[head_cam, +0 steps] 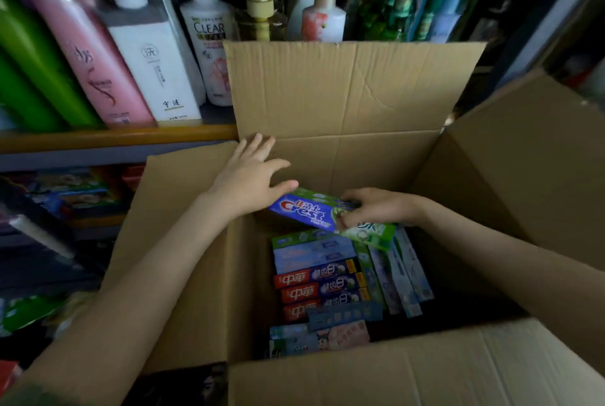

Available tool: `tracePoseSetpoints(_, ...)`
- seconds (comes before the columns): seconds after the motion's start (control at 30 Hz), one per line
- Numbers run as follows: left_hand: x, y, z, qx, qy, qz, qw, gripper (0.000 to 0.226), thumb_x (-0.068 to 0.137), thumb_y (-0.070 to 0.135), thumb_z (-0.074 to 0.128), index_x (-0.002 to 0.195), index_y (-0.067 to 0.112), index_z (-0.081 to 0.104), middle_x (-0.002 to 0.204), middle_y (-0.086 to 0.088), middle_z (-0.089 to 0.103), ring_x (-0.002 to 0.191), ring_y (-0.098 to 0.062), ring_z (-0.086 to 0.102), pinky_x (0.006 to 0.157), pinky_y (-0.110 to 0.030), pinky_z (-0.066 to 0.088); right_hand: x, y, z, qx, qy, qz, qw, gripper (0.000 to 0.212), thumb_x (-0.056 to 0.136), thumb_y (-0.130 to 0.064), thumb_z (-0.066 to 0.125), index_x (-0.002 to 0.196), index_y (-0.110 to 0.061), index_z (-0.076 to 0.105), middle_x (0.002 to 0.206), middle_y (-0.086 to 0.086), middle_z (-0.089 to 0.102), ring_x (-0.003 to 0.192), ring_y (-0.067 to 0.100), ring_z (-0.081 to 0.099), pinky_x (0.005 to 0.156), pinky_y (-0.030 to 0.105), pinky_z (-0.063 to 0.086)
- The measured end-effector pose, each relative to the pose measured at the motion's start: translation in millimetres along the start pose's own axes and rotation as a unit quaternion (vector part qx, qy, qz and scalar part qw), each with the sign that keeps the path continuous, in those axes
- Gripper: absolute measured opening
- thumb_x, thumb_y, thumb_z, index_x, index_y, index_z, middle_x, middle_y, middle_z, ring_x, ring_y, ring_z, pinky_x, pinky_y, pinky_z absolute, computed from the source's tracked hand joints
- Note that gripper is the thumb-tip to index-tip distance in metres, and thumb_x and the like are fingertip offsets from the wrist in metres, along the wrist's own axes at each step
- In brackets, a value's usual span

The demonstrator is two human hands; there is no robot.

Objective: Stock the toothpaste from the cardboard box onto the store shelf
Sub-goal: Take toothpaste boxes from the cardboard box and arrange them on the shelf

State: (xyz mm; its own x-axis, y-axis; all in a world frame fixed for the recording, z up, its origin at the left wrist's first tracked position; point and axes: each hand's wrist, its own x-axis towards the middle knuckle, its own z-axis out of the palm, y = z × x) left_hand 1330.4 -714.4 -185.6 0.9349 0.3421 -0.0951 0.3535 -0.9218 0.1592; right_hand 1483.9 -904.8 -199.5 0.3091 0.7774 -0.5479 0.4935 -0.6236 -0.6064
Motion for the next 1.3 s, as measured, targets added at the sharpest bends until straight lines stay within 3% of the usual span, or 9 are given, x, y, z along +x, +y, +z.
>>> tracePoseSetpoints(0.1,-28,14,-13,-0.258,0.05,-0.039,0.964,0.041,0.089,0.061,0.046,0.117,0.035,0.061,0.13,0.005,0.058,0.123,-0.015,0.05,0.1,-0.033,0.041,-57,-16,-7,0.082,0.006,-0.035,0.996,0.056,0.07,-0.041,0.076,0.118,-0.016,0.057,0.108,-0.002,0.067,0.09,0.009,0.067,0.07,0.019,0.05)
tracePoseSetpoints(0.23,-78,44,-29,-0.55,0.018,-0.101,0.829,0.03,0.087,0.059,0.05,0.1,0.033,0.056,0.095,0.004,0.068,0.095,-0.013,0.065,0.087,-0.038,0.055,-110,-36,1,0.141,0.006,-0.077,0.987,0.059,0.055,-0.043,0.074,0.106,-0.016,0.065,0.094,-0.002,0.073,0.084,0.013,0.069,0.068,0.022,0.05)
tracePoseSetpoints(0.33,-116,57,-38,-0.641,0.057,-0.135,0.754,0.028,0.092,0.05,0.052,0.098,0.022,0.051,0.085,-0.003,0.067,0.081,-0.017,0.066,0.075,-0.039,0.058,-133,-54,18,0.18,-0.03,-0.107,0.977,0.065,0.055,-0.043,0.073,0.106,-0.004,0.066,0.091,0.008,0.071,0.079,0.021,0.066,0.066,0.026,0.05)
tracePoseSetpoints(0.57,-216,25,-51,-0.712,0.175,-0.234,0.638,0.024,0.091,0.041,0.06,0.088,0.017,0.059,0.07,-0.001,0.072,0.077,-0.021,0.069,0.067,-0.041,0.059,-159,-125,73,0.216,-0.086,-0.164,0.959,0.053,0.075,-0.037,0.064,0.12,-0.008,0.062,0.107,0.021,0.066,0.084,0.028,0.061,0.064,0.031,0.048)
tracePoseSetpoints(0.77,-293,-44,-58,-0.74,0.266,-0.295,0.543,0.028,0.09,0.045,0.06,0.094,0.017,0.059,0.079,-0.004,0.073,0.078,-0.023,0.069,0.065,-0.042,0.058,-139,-193,128,0.308,0.106,-0.204,0.923,0.026,0.088,-0.04,0.061,0.103,-0.019,0.065,0.098,-0.004,0.071,0.092,0.011,0.065,0.088,0.031,0.046)
tracePoseSetpoints(0.83,-314,-68,-59,-0.742,0.284,-0.305,0.526,0.028,0.091,0.045,0.059,0.092,0.017,0.059,0.075,-0.004,0.073,0.08,-0.024,0.068,0.069,-0.043,0.056,-122,-224,161,0.372,0.136,-0.194,0.898,0.035,0.089,-0.042,0.061,0.113,-0.017,0.059,0.113,0.0,0.066,0.097,0.014,0.064,0.088,0.032,0.049)
tracePoseSetpoints(1.03,-379,-159,-69,-0.726,0.317,-0.318,0.52,0.031,0.092,0.046,0.057,0.091,0.015,0.06,0.077,-0.005,0.073,0.078,-0.023,0.067,0.071,-0.041,0.055,-74,-338,255,0.503,0.203,-0.201,0.816,0.017,0.087,-0.018,0.068,0.093,-0.013,0.052,0.084,0.007,0.06,0.071,0.02,0.059,0.062,0.028,0.049)
tracePoseSetpoints(1.2,-437,-261,-79,-0.75,0.327,-0.333,0.469,0.054,0.097,0.059,0.034,0.103,0.013,0.062,0.094,-0.011,0.071,0.088,-0.03,0.066,0.073,-0.045,0.052,-23,-420,310,0.514,0.151,-0.214,0.817,0.018,0.089,-0.021,0.066,0.098,-0.009,0.056,0.092,0.013,0.064,0.074,0.022,0.063,0.064,0.029,0.053)
tracePoseSetpoints(1.3,-460,-312,-79,-0.752,0.322,-0.346,0.459,0.043,0.101,0.046,0.034,0.109,0.015,0.063,0.09,-0.01,0.071,0.082,-0.028,0.066,0.068,-0.043,0.051,3,-457,338,0.522,0.13,-0.208,0.817,0.031,0.091,-0.021,0.064,0.112,0.0,0.054,0.095,0.017,0.065,0.064,0.019,0.064,0.049,0.024,0.051)
